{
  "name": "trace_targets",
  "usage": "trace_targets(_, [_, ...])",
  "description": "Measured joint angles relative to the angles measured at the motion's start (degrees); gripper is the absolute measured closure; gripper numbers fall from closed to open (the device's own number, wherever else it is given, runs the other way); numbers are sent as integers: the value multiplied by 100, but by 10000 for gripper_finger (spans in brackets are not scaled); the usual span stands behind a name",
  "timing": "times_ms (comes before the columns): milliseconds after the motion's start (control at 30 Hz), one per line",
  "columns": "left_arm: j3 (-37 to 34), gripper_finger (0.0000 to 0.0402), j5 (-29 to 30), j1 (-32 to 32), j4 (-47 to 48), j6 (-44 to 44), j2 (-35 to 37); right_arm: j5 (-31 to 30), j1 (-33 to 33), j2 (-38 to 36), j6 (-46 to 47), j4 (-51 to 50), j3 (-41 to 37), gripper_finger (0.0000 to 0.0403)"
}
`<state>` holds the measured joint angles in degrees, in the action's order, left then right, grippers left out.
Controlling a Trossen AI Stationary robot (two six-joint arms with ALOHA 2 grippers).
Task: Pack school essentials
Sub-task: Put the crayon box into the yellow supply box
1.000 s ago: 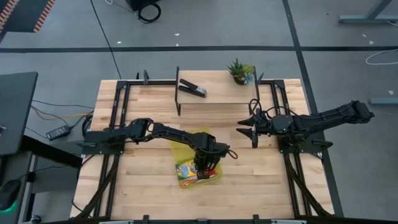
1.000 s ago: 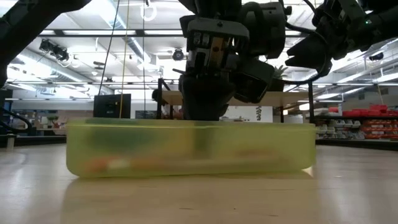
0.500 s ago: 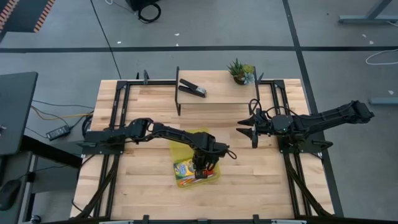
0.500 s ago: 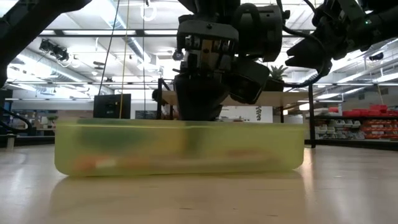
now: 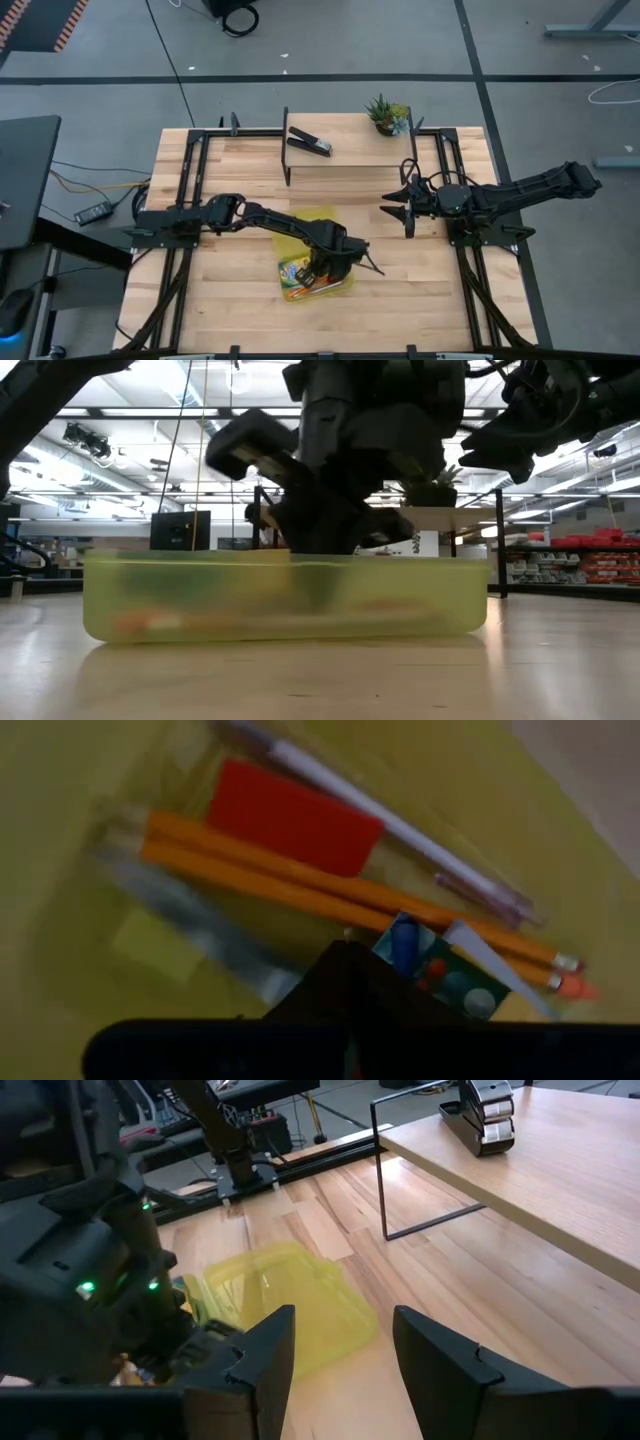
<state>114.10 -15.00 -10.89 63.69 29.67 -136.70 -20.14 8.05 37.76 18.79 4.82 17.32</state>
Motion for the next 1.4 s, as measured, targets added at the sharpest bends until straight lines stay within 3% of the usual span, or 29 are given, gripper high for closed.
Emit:
trace_targets(133, [0,368,28,-89,-4,933,0,0,0,0,4,0,0,226])
trace_targets(333, [0,311,660,-233,-12,1399,7,2,0,0,-73,-2,0,226])
trace_targets(467, [0,267,775,-289,-14,1835,9,0,-2,0,-126,-1,0,226])
trace_targets(767, [2,196,1155,-284,-199,1603,11,1,-2,0,-175,-1,0,226])
trace_targets(967, [2,185,1183,-282,-198,1486,22,2,-2,0,-186,0,0,226])
trace_targets(1400, [9,207,987,-272,-107,1551,216,2,-2,-1,-187,-21,0,226])
